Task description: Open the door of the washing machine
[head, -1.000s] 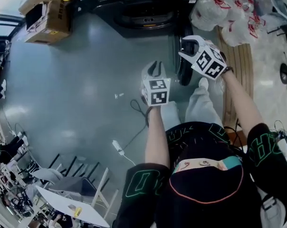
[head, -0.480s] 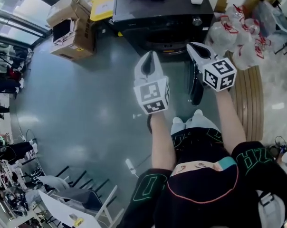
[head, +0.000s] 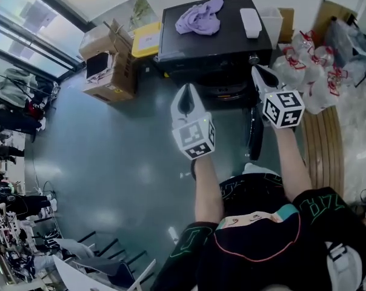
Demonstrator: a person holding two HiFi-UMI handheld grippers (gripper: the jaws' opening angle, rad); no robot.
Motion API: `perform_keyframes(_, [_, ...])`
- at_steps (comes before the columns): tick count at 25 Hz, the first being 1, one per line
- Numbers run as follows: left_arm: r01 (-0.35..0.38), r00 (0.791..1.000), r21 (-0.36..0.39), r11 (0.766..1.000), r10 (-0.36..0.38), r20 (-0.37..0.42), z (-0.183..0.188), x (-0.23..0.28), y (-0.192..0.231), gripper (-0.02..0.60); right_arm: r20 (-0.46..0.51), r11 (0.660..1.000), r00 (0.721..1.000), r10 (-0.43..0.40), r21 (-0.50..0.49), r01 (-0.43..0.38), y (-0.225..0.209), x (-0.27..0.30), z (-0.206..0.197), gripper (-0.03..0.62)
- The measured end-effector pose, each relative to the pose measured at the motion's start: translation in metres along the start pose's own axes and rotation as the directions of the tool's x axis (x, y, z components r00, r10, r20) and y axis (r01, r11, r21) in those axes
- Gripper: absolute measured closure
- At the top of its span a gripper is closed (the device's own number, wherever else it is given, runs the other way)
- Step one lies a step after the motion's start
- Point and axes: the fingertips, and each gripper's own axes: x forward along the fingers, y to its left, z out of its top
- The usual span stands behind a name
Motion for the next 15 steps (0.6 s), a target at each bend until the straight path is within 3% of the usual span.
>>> perform_keyframes(15, [-0.001,0.998,0.020,1.000,0.000,0.070,0.031,0.045,-0.011,0.571,0.062,0.994,0.998,-0.030,-0.101,0.036,-0.042,0.015,0.050,0.591])
